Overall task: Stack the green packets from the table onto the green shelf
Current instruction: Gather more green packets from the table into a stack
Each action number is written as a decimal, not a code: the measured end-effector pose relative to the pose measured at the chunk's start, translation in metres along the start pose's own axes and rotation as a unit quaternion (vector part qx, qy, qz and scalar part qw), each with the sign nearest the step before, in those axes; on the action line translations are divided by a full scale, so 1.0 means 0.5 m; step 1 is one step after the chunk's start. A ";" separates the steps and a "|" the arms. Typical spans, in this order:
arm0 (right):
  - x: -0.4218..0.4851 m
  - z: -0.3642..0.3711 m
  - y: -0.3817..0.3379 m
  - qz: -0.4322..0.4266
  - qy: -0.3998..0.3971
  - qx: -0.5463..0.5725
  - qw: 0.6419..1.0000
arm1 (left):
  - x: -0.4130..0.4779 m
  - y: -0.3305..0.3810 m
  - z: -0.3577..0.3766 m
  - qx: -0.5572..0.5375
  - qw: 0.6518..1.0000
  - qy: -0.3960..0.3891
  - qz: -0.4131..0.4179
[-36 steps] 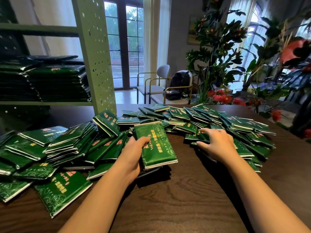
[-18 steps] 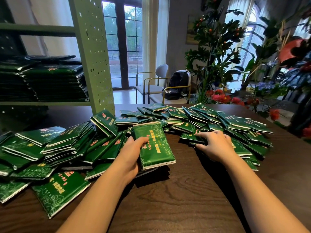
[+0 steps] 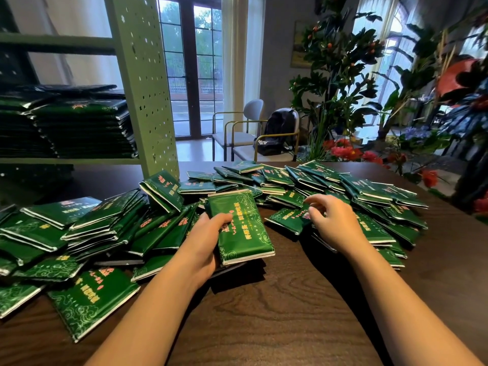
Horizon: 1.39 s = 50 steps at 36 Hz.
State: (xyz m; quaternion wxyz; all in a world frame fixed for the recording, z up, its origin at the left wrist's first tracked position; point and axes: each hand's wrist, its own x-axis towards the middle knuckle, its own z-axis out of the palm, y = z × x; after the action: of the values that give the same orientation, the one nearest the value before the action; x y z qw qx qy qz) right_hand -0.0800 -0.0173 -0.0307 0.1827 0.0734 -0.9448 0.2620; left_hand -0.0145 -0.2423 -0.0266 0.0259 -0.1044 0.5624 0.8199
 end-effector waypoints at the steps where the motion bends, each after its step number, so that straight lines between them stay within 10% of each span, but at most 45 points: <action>1: 0.001 0.001 0.003 -0.005 -0.018 -0.012 1.000 | 0.000 0.000 0.000 0.000 1.000 0.001 0.000; 6: 0.000 0.011 0.006 -0.029 -0.135 -0.117 0.984 | 0.000 0.000 0.001 -0.008 1.000 -0.002 0.002; 26: -0.014 -0.001 -0.023 -0.035 -0.175 -0.201 0.963 | -0.003 0.002 -0.002 0.007 1.000 0.010 0.003; 40: -0.025 -0.041 -0.022 -0.068 -0.319 0.062 0.943 | -0.001 0.003 0.000 -0.006 1.000 0.009 -0.006; 50: -0.026 -0.047 -0.014 -0.039 -0.356 -0.011 0.934 | -0.003 0.005 0.001 -0.004 1.000 0.007 -0.011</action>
State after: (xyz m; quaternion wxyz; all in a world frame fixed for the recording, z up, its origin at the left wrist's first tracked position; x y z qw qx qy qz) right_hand -0.0594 -0.0104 -0.0139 -0.1549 0.1965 -0.9472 0.2005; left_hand -0.0133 -0.2426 -0.0240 0.0308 -0.1161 0.5580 0.8211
